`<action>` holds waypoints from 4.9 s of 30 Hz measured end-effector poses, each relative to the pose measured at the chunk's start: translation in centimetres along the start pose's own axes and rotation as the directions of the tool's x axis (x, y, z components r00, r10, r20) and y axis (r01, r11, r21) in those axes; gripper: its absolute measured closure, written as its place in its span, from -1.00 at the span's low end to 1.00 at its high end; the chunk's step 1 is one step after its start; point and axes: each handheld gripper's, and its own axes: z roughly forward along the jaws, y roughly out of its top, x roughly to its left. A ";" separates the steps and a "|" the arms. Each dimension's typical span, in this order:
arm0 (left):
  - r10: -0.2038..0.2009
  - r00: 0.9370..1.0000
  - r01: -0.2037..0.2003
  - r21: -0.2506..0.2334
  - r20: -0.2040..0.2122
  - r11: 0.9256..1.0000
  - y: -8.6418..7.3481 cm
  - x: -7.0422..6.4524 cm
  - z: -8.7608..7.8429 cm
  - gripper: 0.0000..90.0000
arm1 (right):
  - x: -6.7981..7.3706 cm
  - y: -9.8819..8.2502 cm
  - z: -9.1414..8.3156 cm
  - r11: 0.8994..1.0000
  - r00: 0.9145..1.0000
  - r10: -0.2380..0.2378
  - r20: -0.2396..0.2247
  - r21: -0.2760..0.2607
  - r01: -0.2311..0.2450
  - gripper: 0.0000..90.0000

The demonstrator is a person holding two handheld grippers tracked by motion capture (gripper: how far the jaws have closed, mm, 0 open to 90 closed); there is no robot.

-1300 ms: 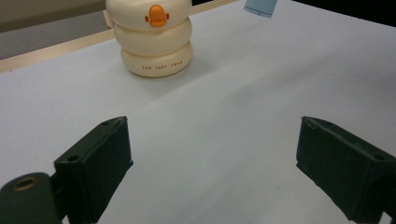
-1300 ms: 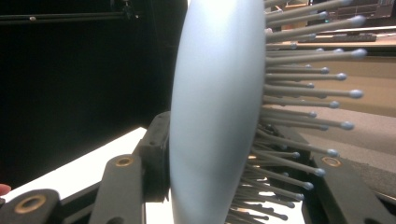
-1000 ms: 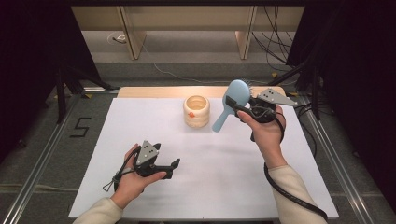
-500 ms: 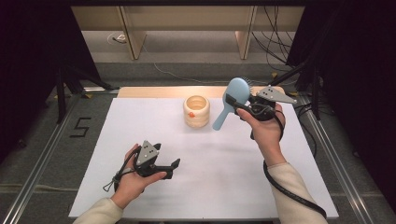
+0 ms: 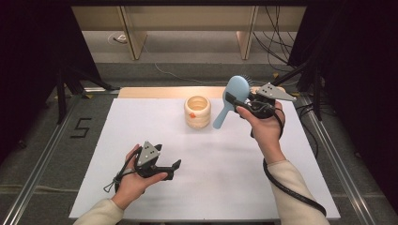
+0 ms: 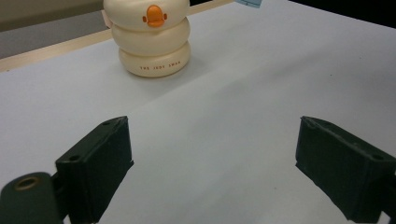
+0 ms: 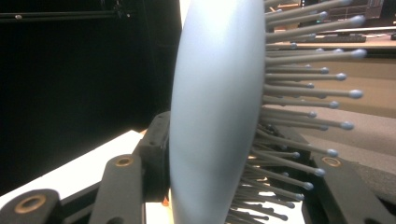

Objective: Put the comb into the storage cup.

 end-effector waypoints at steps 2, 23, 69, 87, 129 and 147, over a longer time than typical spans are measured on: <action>0.000 1.000 0.000 -0.001 0.001 1.000 0.0 0.0 0.0 -0.77 | 0.0 0.1 0.1 1.000 1.000 -0.001 0.001 0.001 0.001 0.13; -0.015 1.000 0.015 -0.003 -0.001 1.000 0.0 0.0 0.0 -0.78 | -0.2 0.6 0.7 1.000 1.000 -0.001 0.009 0.002 0.001 0.12; 0.019 1.000 -0.019 0.002 -0.004 1.000 0.0 0.0 0.0 -1.00 | -0.3 1.7 2.1 1.000 1.000 0.004 0.017 0.002 -0.004 0.12; 0.017 1.000 -0.017 0.003 -0.004 1.000 0.0 0.0 0.1 -1.00 | -0.4 2.0 2.7 1.000 1.000 0.005 0.024 -0.001 -0.005 0.12; 0.017 1.000 -0.017 0.006 -0.002 1.000 0.0 0.0 0.1 -1.00 | -0.4 3.7 4.2 1.000 0.999 0.008 0.032 -0.031 -0.007 0.12; 0.012 1.000 -0.012 0.005 -0.002 1.000 -0.1 0.0 0.1 -1.00 | -0.5 3.9 4.7 0.999 0.999 0.013 0.041 -0.037 -0.012 0.12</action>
